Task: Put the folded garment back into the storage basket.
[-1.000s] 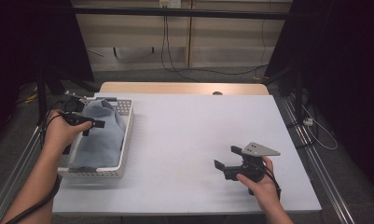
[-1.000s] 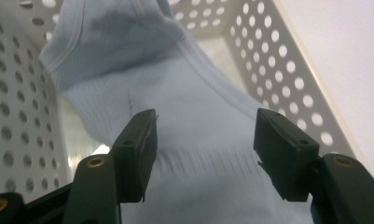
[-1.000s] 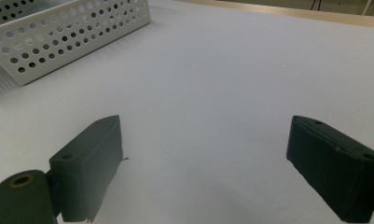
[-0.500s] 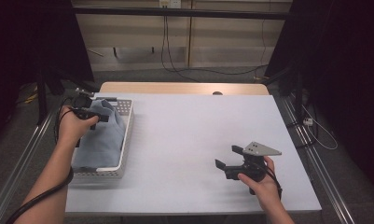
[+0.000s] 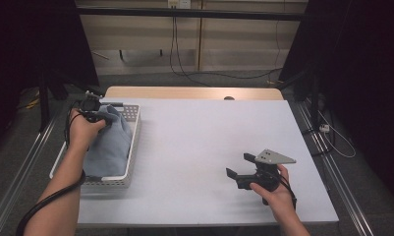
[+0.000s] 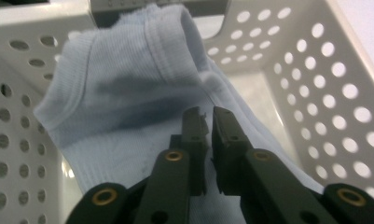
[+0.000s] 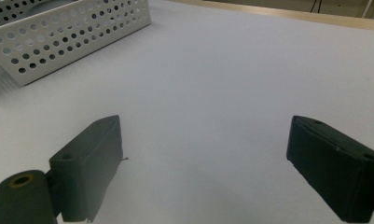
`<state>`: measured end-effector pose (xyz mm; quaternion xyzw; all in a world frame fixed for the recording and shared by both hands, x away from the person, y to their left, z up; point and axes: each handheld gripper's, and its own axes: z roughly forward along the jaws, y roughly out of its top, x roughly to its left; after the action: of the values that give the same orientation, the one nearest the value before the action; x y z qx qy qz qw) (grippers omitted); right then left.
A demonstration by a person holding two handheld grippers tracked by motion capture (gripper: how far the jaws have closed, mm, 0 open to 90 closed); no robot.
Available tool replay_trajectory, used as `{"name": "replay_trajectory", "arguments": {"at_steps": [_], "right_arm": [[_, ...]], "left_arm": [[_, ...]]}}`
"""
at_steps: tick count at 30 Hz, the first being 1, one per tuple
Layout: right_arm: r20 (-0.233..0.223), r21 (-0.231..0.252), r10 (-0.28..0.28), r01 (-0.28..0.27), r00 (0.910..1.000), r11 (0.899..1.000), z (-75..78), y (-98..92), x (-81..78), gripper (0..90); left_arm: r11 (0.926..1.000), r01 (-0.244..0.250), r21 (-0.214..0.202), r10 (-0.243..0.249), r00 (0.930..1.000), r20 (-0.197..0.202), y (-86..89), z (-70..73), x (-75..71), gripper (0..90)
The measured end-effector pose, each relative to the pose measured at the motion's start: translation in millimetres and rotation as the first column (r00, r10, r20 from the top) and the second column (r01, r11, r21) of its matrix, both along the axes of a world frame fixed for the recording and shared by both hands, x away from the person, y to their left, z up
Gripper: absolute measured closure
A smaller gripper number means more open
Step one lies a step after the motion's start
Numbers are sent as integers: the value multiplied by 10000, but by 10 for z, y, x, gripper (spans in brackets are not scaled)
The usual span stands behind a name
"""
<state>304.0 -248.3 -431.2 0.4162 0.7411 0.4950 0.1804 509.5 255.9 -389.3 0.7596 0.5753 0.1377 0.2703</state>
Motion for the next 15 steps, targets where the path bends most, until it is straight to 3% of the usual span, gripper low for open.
{"name": "replay_trajectory", "arguments": {"at_steps": [4,15], "right_arm": [[-14,29,-12,12,10000,10000,0,-7,2,98],[7,72,-18,18,10000,10000,3,-10,5,98]], "left_arm": [[9999,-155,-45,155,9998,99,-21,-37,34,884],[10000,-52,-77,51,9999,-140,-177,-215,84,897]]}}
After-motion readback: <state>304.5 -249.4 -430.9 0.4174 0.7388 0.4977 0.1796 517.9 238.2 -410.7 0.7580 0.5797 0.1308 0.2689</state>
